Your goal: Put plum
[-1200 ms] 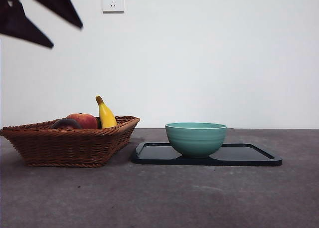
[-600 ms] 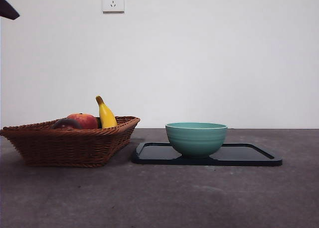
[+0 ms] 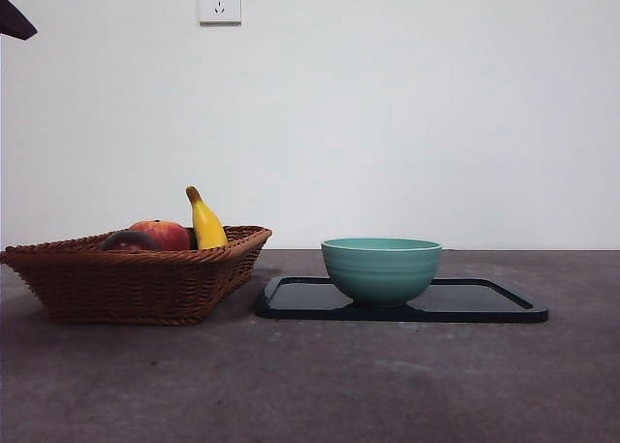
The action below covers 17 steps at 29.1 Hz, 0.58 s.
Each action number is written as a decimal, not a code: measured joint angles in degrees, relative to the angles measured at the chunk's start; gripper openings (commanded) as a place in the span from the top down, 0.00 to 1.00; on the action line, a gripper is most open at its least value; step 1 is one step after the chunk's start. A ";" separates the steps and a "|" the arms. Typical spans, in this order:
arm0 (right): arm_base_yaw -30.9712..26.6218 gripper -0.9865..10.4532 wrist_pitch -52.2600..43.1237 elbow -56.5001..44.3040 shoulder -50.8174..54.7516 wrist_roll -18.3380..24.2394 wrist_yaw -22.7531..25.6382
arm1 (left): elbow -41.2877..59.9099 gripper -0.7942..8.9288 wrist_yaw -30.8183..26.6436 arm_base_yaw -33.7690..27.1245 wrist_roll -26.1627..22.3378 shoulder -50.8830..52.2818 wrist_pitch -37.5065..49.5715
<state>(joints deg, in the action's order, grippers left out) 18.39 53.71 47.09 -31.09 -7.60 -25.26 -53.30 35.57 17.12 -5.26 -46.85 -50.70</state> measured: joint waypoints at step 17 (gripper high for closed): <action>-0.02 0.69 -12.68 5.51 -18.38 -7.74 6.99 | 0.00 0.47 0.00 0.00 0.00 0.00 0.11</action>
<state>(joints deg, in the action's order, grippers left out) 18.37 41.04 52.60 -49.47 -15.33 -18.26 -53.30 35.57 17.12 -5.26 -46.85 -50.59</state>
